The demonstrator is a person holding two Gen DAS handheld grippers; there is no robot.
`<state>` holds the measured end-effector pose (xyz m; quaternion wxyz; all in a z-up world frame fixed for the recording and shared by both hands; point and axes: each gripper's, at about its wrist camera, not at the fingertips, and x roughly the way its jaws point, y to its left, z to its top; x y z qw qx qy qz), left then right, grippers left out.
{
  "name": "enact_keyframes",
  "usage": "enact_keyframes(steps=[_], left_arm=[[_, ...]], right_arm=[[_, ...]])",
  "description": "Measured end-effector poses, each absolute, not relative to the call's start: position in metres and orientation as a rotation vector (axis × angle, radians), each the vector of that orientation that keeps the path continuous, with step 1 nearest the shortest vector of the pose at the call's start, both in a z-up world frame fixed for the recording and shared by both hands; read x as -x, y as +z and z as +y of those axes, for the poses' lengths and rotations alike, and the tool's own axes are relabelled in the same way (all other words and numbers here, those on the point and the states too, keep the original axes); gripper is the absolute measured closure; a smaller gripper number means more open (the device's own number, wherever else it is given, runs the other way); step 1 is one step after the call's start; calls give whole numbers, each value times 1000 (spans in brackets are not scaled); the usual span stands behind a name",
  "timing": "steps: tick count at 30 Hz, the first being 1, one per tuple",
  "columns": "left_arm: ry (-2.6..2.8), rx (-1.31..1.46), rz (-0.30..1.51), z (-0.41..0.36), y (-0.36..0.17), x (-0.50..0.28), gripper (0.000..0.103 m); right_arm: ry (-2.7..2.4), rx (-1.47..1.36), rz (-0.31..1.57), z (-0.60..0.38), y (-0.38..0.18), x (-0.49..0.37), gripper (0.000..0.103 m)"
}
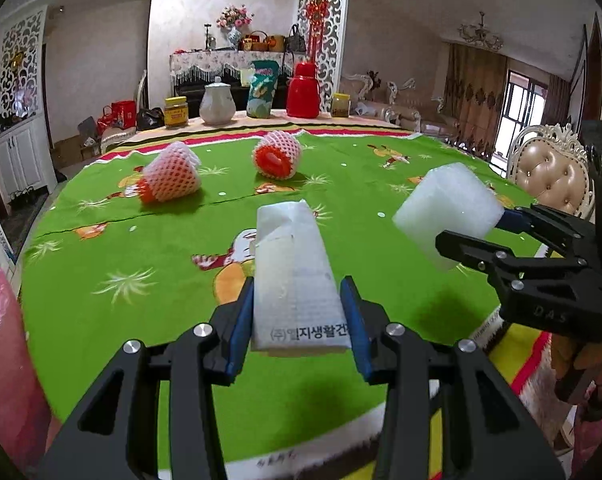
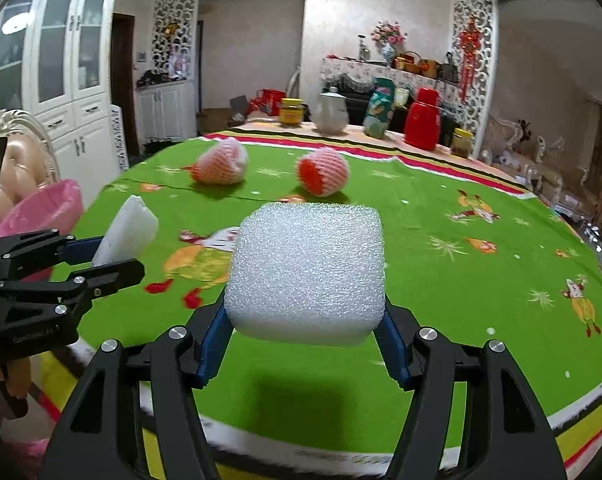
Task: Collect trash
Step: 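Carry the foam cube and tissue packet over the pink bin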
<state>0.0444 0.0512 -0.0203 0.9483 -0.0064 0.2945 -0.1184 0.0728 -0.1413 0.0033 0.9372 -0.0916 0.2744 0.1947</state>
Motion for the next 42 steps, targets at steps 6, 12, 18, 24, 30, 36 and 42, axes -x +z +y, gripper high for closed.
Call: enact_keyframes(steps=[6, 12, 18, 24, 30, 36, 42], left_arm=[[-214, 40, 589, 77, -21, -28, 62], [-171, 19, 570, 98, -19, -9, 62], [-107, 16, 556, 127, -16, 10, 62], [-36, 47, 535, 171, -7, 27, 61], [97, 61, 501, 228, 7, 54, 61], [228, 103, 490, 296, 16, 80, 61], [309, 127, 488, 350, 20, 95, 61]], right_arm=[[460, 202, 571, -115, 1, -67, 42], [533, 226, 570, -83, -3, -55, 42], [598, 239, 553, -52, -1, -49, 42], [707, 256, 539, -9, 5, -48, 42], [844, 276, 497, 44, 18, -47, 42], [937, 310, 473, 98, 24, -46, 42], [1027, 294, 468, 143, 29, -50, 42]])
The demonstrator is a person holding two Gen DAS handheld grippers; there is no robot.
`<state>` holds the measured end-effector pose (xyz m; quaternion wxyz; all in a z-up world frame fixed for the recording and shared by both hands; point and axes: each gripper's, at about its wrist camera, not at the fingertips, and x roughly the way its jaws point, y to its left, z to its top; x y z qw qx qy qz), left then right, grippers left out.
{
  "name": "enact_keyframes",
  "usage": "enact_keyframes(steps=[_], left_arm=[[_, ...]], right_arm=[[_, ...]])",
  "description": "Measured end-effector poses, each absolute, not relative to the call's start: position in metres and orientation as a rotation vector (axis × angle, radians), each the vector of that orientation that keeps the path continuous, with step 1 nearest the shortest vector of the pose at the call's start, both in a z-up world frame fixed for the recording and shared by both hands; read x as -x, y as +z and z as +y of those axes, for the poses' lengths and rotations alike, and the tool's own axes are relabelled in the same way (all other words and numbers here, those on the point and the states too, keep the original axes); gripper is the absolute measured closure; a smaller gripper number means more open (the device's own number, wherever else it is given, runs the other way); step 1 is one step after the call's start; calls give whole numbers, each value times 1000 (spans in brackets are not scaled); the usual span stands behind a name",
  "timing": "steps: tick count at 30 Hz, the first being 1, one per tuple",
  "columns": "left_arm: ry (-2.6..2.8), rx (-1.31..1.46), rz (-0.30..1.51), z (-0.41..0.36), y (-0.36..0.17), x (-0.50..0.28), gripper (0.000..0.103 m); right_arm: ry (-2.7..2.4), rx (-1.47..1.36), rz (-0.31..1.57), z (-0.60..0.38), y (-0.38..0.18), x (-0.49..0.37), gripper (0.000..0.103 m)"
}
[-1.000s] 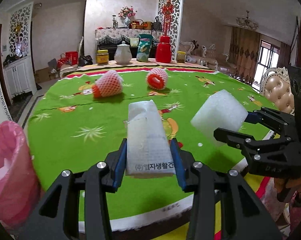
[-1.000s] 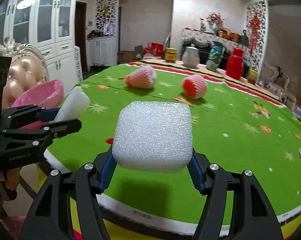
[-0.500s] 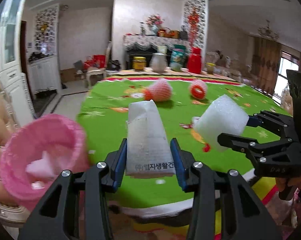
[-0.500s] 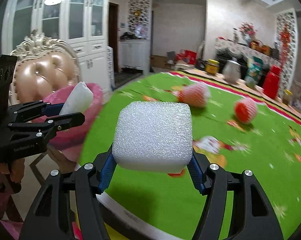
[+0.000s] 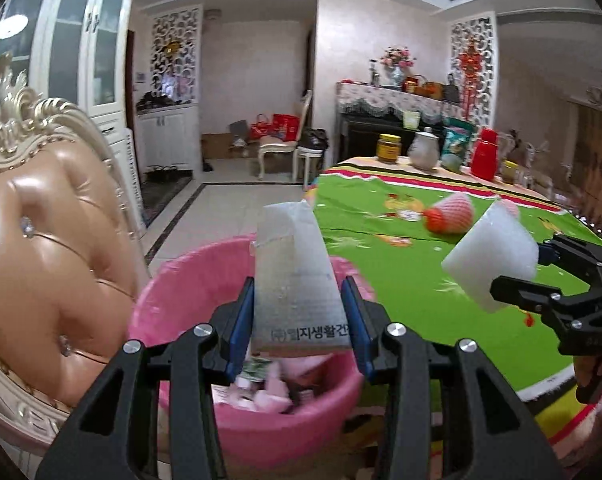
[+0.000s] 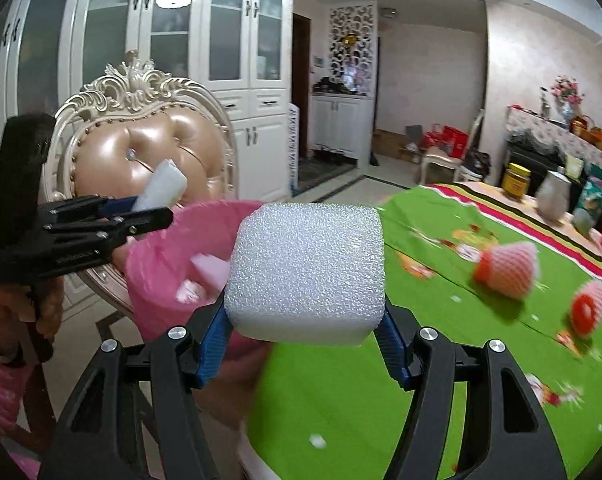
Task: Collect trash
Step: 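Carry the foam cube and tissue packet over the pink bin, then open both tools over the pink bin to drop the cube and packet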
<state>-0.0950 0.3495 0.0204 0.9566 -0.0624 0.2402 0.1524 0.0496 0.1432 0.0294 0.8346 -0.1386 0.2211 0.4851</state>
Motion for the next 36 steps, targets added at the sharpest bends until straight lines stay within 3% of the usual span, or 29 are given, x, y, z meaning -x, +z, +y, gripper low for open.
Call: enact_keyframes(steps=[14, 16, 18, 27, 32, 34, 36], left_arm=[[361, 191, 593, 396, -18, 55, 61], [380, 199, 610, 395, -24, 51, 55], [438, 206, 603, 401, -26, 54, 27], [560, 138, 519, 404, -6, 101, 11], [570, 137, 500, 403, 3, 117, 8], [574, 142, 491, 401, 5, 121, 8], [563, 154, 482, 398, 6, 121, 7]], right_arm=[[1104, 286, 507, 224, 26, -77, 41], [1111, 285, 509, 229, 24, -77, 41], [1117, 285, 513, 235, 22, -78, 41], [1152, 286, 545, 275, 16, -80, 41], [1183, 318, 559, 300, 10, -76, 40], [1168, 328, 555, 304, 9, -75, 25], [1158, 305, 548, 299, 8, -77, 21]])
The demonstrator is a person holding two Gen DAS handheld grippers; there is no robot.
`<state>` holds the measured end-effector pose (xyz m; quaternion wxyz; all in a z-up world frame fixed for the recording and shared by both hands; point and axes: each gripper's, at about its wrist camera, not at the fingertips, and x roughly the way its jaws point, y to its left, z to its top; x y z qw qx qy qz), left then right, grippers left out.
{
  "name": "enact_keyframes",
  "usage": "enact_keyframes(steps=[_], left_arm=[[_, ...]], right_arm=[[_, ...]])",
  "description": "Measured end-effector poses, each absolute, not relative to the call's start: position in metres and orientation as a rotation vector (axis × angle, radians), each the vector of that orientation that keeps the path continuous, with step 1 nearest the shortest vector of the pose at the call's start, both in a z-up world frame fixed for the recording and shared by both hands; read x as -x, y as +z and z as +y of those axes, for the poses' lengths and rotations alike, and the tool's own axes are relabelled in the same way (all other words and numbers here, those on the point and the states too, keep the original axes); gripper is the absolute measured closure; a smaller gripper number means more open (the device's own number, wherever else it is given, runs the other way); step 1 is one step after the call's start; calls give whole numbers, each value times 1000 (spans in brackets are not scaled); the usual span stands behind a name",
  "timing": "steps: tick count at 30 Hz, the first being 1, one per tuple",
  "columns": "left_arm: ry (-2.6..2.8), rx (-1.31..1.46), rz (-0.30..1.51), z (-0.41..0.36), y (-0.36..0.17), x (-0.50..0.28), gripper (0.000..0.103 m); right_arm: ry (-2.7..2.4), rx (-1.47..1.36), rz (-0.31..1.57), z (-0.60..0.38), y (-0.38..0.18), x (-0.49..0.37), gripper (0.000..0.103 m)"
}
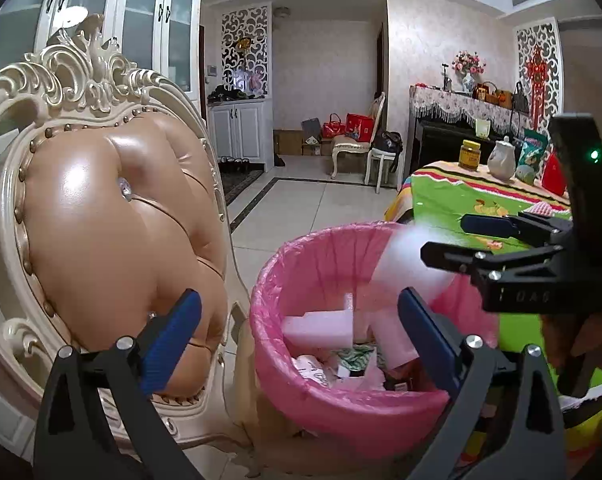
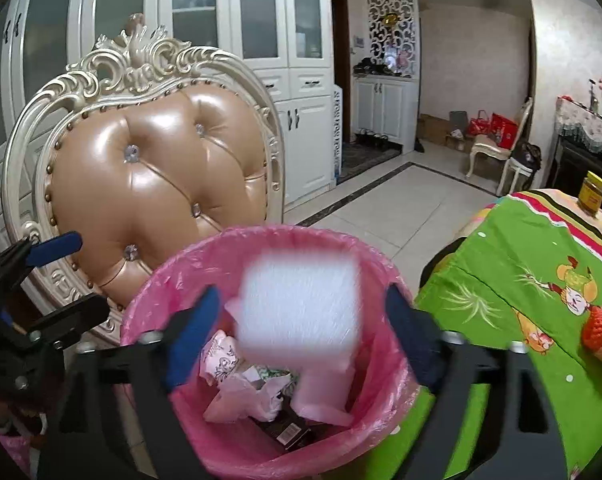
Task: Collect trash
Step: 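Open both tools over the pink bin to drop the cube and packet, then move both open tools back toward the foam fruit nets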
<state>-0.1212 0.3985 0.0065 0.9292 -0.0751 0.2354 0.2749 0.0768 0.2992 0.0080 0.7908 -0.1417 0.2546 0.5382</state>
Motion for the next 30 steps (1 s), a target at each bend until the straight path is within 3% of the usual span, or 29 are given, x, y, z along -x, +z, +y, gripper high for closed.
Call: enact_keyframes(steps=[30], left_arm=[[194, -2, 601, 231, -6, 3, 5]], right_arm=[[726, 248, 562, 42, 4, -133, 19]])
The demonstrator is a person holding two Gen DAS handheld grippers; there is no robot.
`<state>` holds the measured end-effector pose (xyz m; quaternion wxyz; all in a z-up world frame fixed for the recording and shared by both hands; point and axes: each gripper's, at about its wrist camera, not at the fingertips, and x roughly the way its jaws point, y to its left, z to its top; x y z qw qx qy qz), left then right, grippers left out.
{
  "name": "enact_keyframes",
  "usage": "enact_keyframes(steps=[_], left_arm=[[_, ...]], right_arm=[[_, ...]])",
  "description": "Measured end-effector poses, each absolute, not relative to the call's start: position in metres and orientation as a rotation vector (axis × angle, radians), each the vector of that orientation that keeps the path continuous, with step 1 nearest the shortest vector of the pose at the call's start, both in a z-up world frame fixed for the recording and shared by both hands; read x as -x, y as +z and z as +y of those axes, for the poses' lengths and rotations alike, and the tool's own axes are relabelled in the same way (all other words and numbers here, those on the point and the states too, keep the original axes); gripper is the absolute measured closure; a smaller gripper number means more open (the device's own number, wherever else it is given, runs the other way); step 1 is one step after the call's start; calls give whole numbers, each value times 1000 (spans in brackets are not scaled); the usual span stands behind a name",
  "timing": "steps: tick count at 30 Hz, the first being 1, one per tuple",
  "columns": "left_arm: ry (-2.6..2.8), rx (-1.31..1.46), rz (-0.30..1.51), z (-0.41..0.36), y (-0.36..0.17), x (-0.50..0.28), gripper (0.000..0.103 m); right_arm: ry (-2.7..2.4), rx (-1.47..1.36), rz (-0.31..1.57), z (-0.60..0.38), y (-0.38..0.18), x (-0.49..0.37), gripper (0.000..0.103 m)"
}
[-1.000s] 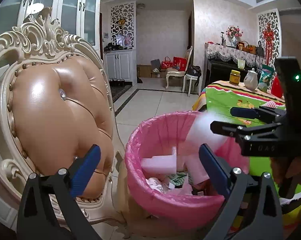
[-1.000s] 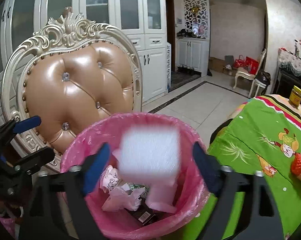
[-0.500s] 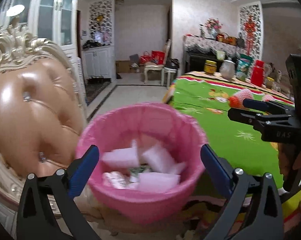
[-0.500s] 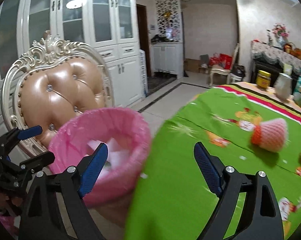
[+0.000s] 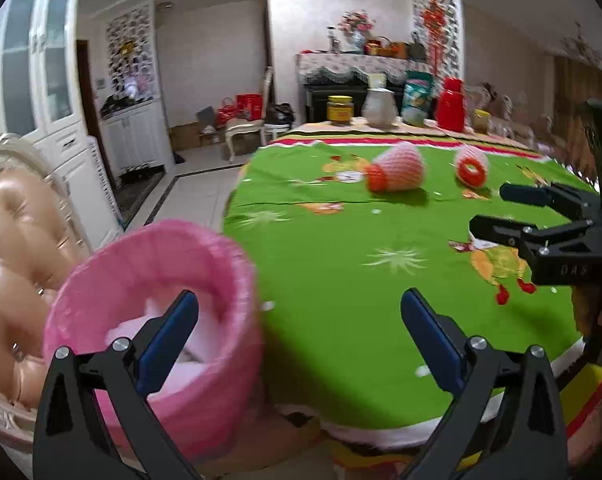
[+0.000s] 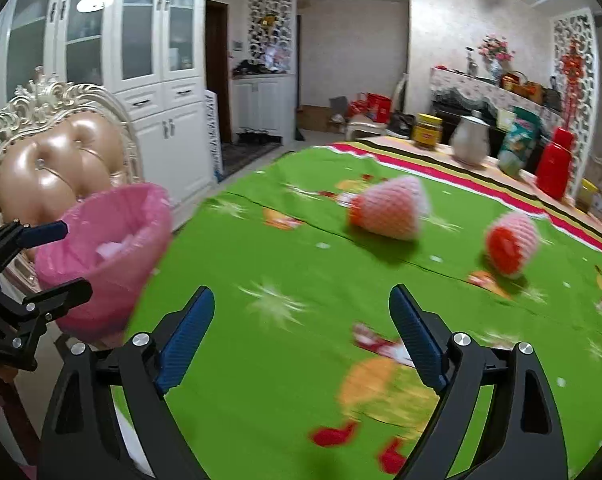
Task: Collect trash
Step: 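Move both open tools back toward the foam fruit nets, then grasp a pink foam fruit net with each tool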
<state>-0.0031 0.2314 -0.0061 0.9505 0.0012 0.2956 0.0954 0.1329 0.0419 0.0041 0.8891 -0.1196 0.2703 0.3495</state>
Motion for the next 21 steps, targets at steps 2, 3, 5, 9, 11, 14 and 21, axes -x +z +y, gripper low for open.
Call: enact_keyframes(steps=[2, 3, 5, 9, 11, 14, 21], left_arm=[[168, -25, 610, 213, -8, -8, 5], [160, -31, 614, 209, -8, -11, 5], [135, -46, 623, 193, -9, -21, 5], [100, -70, 646, 171, -14, -37, 5], [92, -86, 654, 163, -16, -44, 5], [80, -88, 666, 154, -19, -58, 5], [55, -80, 694, 148, -24, -93, 5]], right_arm=[[696, 246, 568, 25, 5, -140, 18], [684, 244, 575, 18, 5, -144, 17], [660, 241, 586, 5, 6, -151, 16], [621, 241, 597, -18, 7, -163, 16], [607, 237, 603, -29, 7, -170, 16], [586, 231, 614, -43, 6, -180, 16], [538, 212, 674, -61, -6, -217, 16]])
